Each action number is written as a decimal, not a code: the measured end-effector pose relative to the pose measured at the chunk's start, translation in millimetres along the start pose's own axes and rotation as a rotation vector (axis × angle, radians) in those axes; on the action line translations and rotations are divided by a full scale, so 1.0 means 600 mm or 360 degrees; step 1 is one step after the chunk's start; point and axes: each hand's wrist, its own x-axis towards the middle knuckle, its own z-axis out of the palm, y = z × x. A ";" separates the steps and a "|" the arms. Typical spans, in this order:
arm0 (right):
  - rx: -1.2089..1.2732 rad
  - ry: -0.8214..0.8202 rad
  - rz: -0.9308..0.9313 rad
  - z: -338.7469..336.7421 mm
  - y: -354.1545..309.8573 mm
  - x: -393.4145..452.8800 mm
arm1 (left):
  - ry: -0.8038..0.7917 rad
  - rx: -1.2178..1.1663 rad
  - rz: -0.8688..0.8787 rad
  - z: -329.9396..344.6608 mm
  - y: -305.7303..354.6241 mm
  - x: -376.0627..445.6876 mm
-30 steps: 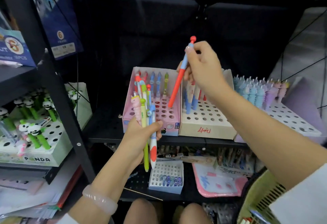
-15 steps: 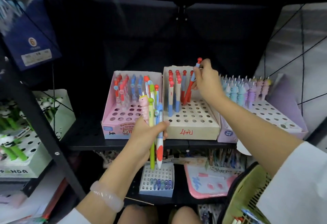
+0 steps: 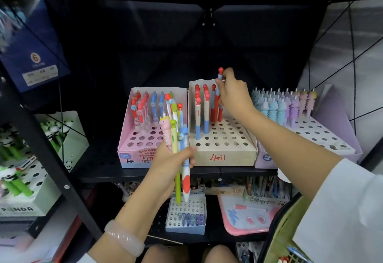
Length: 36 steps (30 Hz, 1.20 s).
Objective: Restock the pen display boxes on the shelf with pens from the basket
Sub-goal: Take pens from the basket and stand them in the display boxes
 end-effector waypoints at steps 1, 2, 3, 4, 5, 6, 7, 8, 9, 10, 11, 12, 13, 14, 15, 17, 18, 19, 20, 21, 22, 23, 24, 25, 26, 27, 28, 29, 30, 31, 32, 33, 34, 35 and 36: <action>0.0009 0.0024 0.0002 0.001 0.002 -0.002 | -0.0002 0.0002 0.0006 0.000 0.000 -0.001; 0.0049 0.0053 0.0022 0.003 0.005 -0.004 | -0.0003 0.0000 0.0009 0.000 0.000 -0.001; 0.0109 0.0066 0.0054 0.004 0.008 -0.007 | -0.0005 -0.0007 0.0009 0.000 0.000 -0.002; 0.0169 0.0047 0.0087 0.008 0.012 -0.011 | -0.0008 -0.0015 0.0006 0.000 -0.001 -0.003; 0.0205 -0.0021 0.0119 0.014 0.015 -0.017 | -0.0011 -0.0018 0.0002 0.000 -0.001 -0.003; 0.0195 -0.0124 0.0133 0.020 0.017 -0.025 | -0.0016 -0.0018 0.0002 0.001 -0.001 -0.004; 0.0143 -0.0232 0.0122 0.027 0.018 -0.035 | -0.0021 -0.0016 0.0004 0.001 -0.001 -0.004; 0.0086 -0.0326 0.0106 0.035 0.019 -0.044 | -0.0025 -0.0014 0.0007 0.002 0.000 -0.004; 0.0056 -0.0385 0.0105 0.041 0.021 -0.051 | -0.0028 -0.0011 0.0008 0.003 0.000 -0.005; 0.0057 -0.0401 0.0122 0.043 0.021 -0.056 | -0.0032 -0.0013 0.0010 0.003 0.001 -0.006; 0.0069 -0.0367 0.0146 0.041 0.021 -0.058 | -0.0039 -0.0017 0.0014 0.003 0.002 -0.007; 0.0084 -0.0271 0.0169 0.037 0.020 -0.058 | -0.0049 -0.0020 0.0019 0.003 0.002 -0.007; 0.0127 -0.0118 0.0190 0.029 0.016 -0.060 | -0.0060 -0.0019 0.0021 0.003 0.003 -0.007; 0.0224 0.0042 0.0197 0.019 0.008 -0.064 | -0.0071 -0.0019 0.0024 0.004 0.003 -0.007; 0.0385 0.0127 0.0199 0.009 -0.001 -0.070 | -0.0081 -0.0022 0.0027 0.006 0.003 -0.007; 0.0826 -0.0048 0.0202 -0.005 -0.022 -0.092 | -0.0113 -0.0055 0.0030 0.013 0.004 -0.007; 0.1008 -0.0258 0.0220 -0.008 -0.034 -0.106 | -0.0133 -0.0086 0.0029 0.019 0.005 -0.008; 0.1118 -0.0472 0.0252 -0.011 -0.044 -0.120 | -0.0156 -0.0119 0.0028 0.024 0.006 -0.009; 0.1188 -0.0649 0.0281 -0.012 -0.050 -0.130 | -0.0183 -0.0147 0.0028 0.030 0.007 -0.011; 0.1245 -0.0765 0.0297 -0.012 -0.052 -0.137 | -0.0206 -0.0164 0.0030 0.035 0.007 -0.012; 0.1287 -0.0817 0.0298 -0.011 -0.052 -0.141 | -0.0219 -0.0175 0.0028 0.039 0.007 -0.013; 0.1307 -0.0820 0.0293 -0.012 -0.053 -0.142 | -0.0225 -0.0188 0.0020 0.042 0.007 -0.014; 0.1315 -0.0789 0.0295 -0.015 -0.053 -0.142 | -0.0228 -0.0206 0.0010 0.043 0.007 -0.014; 0.1310 -0.0719 0.0302 -0.018 -0.052 -0.139 | -0.0229 -0.0220 -0.0001 0.043 0.007 -0.015; 0.1310 -0.0606 0.0320 -0.021 -0.051 -0.133 | -0.0219 -0.0224 -0.0014 0.041 0.007 -0.015; 0.1322 -0.0459 0.0346 -0.026 -0.048 -0.124 | -0.0196 -0.0217 -0.0029 0.038 0.006 -0.014; 0.1331 -0.0284 0.0371 -0.033 -0.043 -0.112 | -0.0165 -0.0205 -0.0043 0.034 0.004 -0.014; 0.1302 -0.0095 0.0373 -0.041 -0.035 -0.099 | -0.0134 -0.0189 -0.0053 0.030 0.003 -0.014; 0.1212 0.0078 0.0347 -0.048 -0.027 -0.086 | -0.0109 -0.0173 -0.0060 0.026 0.001 -0.013; 0.1067 0.0216 0.0305 -0.052 -0.018 -0.074 | -0.0092 -0.0158 -0.0064 0.022 0.000 -0.013; 0.0884 0.0304 0.0251 -0.053 -0.010 -0.065 | -0.0080 -0.0146 -0.0067 0.018 -0.001 -0.012; 0.0681 0.0331 0.0193 -0.049 -0.001 -0.057 | -0.0071 -0.0136 -0.0063 0.014 -0.001 -0.012; 0.0484 0.0310 0.0143 -0.042 0.006 -0.051 | -0.0066 -0.0128 -0.0054 0.011 -0.001 -0.012; 0.0313 0.0266 0.0112 -0.033 0.011 -0.047 | -0.0065 -0.0123 -0.0042 0.008 -0.001 -0.012; 0.0175 0.0215 0.0100 -0.022 0.014 -0.043 | -0.0063 -0.0121 -0.0033 0.005 -0.001 -0.012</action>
